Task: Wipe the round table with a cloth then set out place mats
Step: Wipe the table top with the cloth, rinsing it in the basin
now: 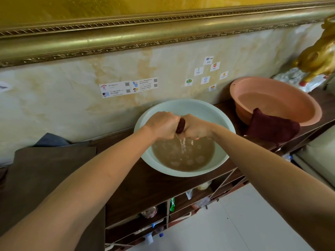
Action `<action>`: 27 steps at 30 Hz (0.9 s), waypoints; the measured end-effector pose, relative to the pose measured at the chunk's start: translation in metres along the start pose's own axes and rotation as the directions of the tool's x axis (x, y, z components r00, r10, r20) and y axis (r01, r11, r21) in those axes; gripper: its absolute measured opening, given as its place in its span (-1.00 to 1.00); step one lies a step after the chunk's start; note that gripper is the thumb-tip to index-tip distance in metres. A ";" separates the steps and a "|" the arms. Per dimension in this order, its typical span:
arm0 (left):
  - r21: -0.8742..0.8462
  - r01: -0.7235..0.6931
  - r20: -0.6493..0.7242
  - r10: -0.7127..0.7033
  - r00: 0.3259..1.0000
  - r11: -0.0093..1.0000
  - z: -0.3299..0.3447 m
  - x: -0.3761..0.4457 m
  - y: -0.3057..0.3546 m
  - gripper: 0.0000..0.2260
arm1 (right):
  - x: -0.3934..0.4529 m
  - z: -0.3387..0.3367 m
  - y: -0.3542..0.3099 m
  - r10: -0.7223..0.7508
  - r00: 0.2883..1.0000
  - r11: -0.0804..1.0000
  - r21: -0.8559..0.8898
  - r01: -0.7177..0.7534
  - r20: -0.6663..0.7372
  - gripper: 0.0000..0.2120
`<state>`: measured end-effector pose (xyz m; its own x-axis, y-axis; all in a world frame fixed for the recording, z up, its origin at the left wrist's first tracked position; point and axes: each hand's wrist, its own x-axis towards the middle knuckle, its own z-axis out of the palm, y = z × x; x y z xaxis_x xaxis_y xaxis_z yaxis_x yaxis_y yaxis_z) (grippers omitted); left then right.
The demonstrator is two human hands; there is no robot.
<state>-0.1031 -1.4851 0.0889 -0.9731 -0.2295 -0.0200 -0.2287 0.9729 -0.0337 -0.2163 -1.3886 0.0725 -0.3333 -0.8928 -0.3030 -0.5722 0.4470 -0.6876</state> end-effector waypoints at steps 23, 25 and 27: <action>-0.710 0.590 0.207 -0.688 0.696 0.384 0.051 -0.123 -0.118 -0.57 | 0.090 0.102 -0.151 -0.272 0.923 0.694 -0.609 0.384 0.272 -0.48; -0.713 0.600 0.205 -0.709 0.675 0.364 0.068 -0.123 -0.118 -0.59 | 0.095 0.119 -0.151 -0.246 0.918 0.621 -0.676 0.397 0.312 -0.53; -0.709 0.602 0.217 -0.697 0.683 0.368 0.082 -0.122 -0.123 -0.58 | 0.104 0.128 -0.153 -0.203 0.921 0.584 -0.715 0.386 0.331 -0.53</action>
<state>0.0461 -1.5790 0.0134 -0.4991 -0.8413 -0.2074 -0.6891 0.2403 0.6836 -0.0678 -1.5568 0.0620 0.0574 -0.9319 -0.3582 -0.9980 -0.0435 -0.0468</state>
